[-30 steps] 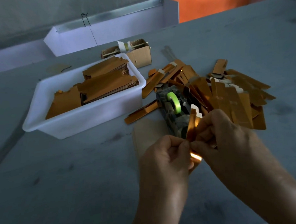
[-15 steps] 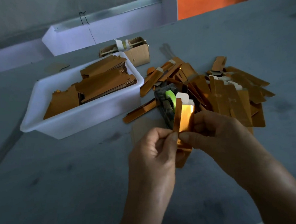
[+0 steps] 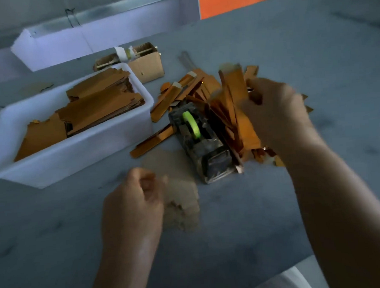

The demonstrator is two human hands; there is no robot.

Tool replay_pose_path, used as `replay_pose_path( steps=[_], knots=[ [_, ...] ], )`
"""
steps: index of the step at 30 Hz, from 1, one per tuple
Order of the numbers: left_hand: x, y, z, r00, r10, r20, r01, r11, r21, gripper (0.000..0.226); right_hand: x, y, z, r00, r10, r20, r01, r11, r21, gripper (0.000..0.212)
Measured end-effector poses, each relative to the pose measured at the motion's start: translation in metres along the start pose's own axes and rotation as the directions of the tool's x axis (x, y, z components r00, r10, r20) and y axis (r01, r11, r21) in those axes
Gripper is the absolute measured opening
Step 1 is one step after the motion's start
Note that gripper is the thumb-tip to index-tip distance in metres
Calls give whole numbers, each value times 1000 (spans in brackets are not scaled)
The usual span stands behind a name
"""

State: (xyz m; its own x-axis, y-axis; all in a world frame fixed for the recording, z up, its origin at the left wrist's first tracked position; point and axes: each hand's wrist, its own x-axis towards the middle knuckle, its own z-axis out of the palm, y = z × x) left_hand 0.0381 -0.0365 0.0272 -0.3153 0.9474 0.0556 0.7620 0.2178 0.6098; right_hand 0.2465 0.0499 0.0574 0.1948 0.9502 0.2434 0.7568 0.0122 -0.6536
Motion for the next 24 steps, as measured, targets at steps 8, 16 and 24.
replay_pose_path(
  steps=[8,16,24],
  knots=[
    [14,-29,20,981,-134,138,120,987,104,54,-18,-11,24,992,-71,-100,69,997,-27,29],
    [34,-43,14,933,-237,272,281,950,-138,35,-30,-21,23,993,-111,-35,112,994,1,24],
    [38,-46,5,931,-254,264,336,878,-340,18,-37,-10,20,995,-96,-23,97,994,45,22]
  ],
)
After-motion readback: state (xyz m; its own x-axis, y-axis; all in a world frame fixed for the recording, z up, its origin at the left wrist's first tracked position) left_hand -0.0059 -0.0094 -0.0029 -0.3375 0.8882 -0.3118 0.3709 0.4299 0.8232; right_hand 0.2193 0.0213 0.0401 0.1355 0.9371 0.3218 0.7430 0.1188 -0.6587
